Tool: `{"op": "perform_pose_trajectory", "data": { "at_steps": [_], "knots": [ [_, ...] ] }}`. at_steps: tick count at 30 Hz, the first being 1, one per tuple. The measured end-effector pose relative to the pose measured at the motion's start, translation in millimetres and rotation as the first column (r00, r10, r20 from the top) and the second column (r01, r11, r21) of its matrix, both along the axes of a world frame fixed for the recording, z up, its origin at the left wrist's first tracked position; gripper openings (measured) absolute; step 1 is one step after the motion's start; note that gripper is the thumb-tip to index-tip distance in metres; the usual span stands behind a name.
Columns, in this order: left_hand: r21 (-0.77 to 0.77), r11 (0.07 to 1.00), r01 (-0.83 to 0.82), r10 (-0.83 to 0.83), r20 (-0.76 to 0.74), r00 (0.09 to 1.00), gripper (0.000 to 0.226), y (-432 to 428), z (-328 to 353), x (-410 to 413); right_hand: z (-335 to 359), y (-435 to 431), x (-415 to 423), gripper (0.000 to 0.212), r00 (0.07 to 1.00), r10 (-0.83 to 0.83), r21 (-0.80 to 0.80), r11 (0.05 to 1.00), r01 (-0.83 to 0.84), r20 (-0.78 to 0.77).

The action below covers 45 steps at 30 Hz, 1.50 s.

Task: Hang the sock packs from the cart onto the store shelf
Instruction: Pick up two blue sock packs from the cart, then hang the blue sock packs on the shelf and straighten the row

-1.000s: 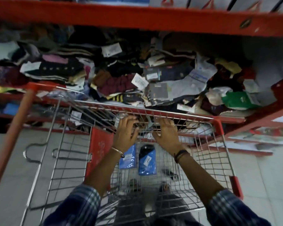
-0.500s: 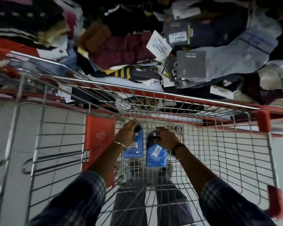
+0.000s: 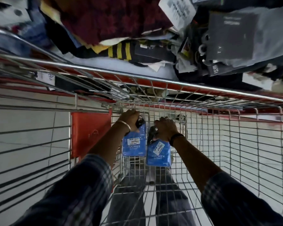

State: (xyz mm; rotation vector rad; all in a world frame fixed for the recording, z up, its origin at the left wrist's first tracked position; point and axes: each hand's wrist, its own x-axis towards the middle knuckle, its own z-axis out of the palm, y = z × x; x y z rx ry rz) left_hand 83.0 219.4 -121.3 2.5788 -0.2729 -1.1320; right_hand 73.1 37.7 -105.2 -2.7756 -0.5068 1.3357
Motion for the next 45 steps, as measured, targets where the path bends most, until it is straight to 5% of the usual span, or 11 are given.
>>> {"op": "perform_pose_trajectory", "data": {
  "at_steps": [4, 9, 18, 27, 31, 35, 45],
  "knots": [
    [-0.051, 0.995, -0.087, 0.091, 0.081, 0.993, 0.054, 2, 5, 1, 6, -4, -2, 0.040, 0.992, -0.121, 0.074, 0.990, 0.118, 0.037],
    [-0.092, 0.974, -0.207, 0.213, 0.064, 0.975, 0.036, 4, 21, -9, 30, -15, -16, 0.023, 0.967, -0.248, 0.151, 0.960, 0.238, 0.053],
    [-0.044, 0.996, -0.083, 0.092, 0.259, 0.961, 0.025, -14, 88, -39, 100, -29, -43, 0.025, 0.952, -0.152, 0.137, 0.983, 0.118, 0.267],
    [0.162, 0.980, -0.114, 0.010, 0.534, 0.845, 0.040, -32, 198, -52, 209, -47, -33, 0.028, 0.824, -0.176, 0.228, 0.972, 0.059, 0.539],
    [0.002, 0.995, -0.101, 0.071, 0.698, 0.712, 0.047, -33, 261, -55, 272, -53, -33, 0.033, 0.689, -0.205, 0.288, 0.958, -0.005, 0.695],
    [-0.073, 0.996, -0.043, 0.084, 0.880, 0.467, 0.054, -30, 326, -62, 327, -57, -31, 0.036, 0.579, -0.182, 0.248, 0.968, -0.035, 0.795],
    [-0.080, 0.996, 0.049, 0.083, 0.994, -0.069, 0.041, -2, 467, -36, 451, -50, -6, 0.044, 0.234, -0.339, 0.395, 0.879, -0.267, 0.911]
  ]
}}
